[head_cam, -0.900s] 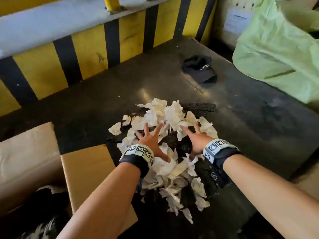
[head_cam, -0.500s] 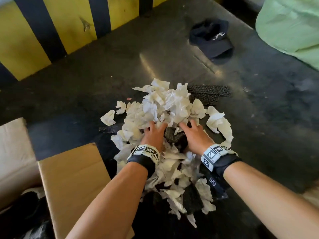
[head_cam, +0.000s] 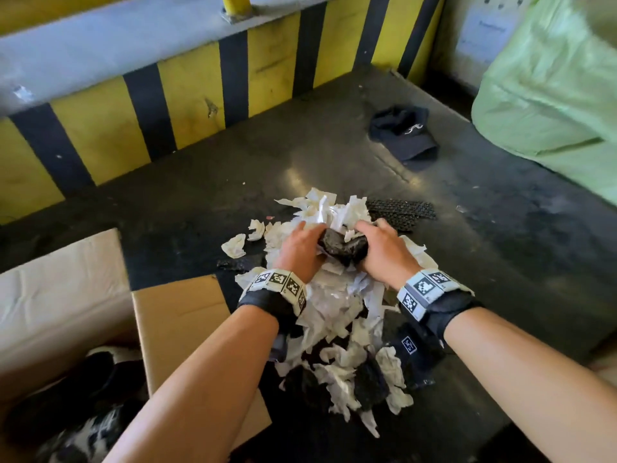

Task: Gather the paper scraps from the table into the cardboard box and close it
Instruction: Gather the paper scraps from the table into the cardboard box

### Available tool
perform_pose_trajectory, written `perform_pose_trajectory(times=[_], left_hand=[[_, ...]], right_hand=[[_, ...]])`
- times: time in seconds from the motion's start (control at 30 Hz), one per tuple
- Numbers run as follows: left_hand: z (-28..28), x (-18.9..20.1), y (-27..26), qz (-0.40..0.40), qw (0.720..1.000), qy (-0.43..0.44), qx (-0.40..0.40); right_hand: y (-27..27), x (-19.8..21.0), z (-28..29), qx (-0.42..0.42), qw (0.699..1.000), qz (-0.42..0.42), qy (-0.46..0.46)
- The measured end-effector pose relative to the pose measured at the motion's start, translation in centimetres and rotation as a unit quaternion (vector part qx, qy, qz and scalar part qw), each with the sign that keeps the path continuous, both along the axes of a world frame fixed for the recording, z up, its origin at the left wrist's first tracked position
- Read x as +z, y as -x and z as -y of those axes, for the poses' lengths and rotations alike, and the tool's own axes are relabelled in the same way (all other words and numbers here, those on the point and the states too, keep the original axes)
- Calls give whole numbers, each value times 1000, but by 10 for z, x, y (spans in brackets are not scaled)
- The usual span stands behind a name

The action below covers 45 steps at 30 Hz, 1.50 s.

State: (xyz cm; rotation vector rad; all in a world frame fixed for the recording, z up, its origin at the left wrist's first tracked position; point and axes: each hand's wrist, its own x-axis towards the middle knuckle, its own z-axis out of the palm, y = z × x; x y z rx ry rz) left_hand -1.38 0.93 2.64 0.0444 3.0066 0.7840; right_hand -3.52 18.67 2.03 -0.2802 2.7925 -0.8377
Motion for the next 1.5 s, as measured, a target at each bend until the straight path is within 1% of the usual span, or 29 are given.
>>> perform_pose_trajectory(times=[0.1, 0.2, 0.3, 0.4, 0.53, 0.6, 0.67, 0.83, 0.97, 1.03, 1.13, 1.2, 1.23, 1.27, 1.33, 1.43, 1.5], left_hand=[[6, 41, -14, -66, 998, -21, -10], [17, 78, -34, -117, 993, -23, -9], [39, 112, -58, -165, 986, -34, -4], [73, 142, -89, -190, 981, -35, 13], [137, 161, -146, -216, 974, -36, 61], [171, 167, -181, -230, 969, -25, 87], [206, 169, -217, -227, 966, -20, 120], [291, 144, -292, -179, 961, 3, 211], [334, 111, -331, -150, 959, -2, 240], [352, 87, -337, -102, 961, -7, 259], [369, 46, -335, 28, 961, -25, 273], [376, 20, -327, 135, 956, -4, 259], [380, 10, -323, 193, 949, 18, 250], [379, 9, -321, 239, 939, 40, 243], [387, -1, -313, 284, 927, 40, 242], [399, -33, -307, 305, 917, 19, 258], [404, -53, -307, 329, 905, 22, 270]], right_hand=[[-14, 46, 2, -5, 999, -48, 17], [-33, 90, 12, 4, 994, -106, 33], [-54, 127, 33, 12, 988, -146, 42], [-77, 155, 65, 40, 982, -179, 52], [-117, 176, 127, 89, 976, -185, 70], [-140, 177, 167, 121, 972, -181, 91], [-162, 172, 209, 149, 968, -174, 104], [-218, 154, 305, 227, 961, -114, 109], [-246, 121, 361, 266, 959, -64, 74], [-252, 98, 381, 274, 960, -36, 41], [-249, 63, 399, 295, 954, 19, -41], [-238, 41, 407, 325, 934, 57, -136], [-231, 32, 411, 339, 918, 89, -187], [-226, 27, 409, 351, 900, 113, -231], [-214, 4, 418, 371, 869, 145, -294], [-202, -29, 434, 388, 848, 175, -316], [-201, -31, 441, 407, 821, 207, -343]])
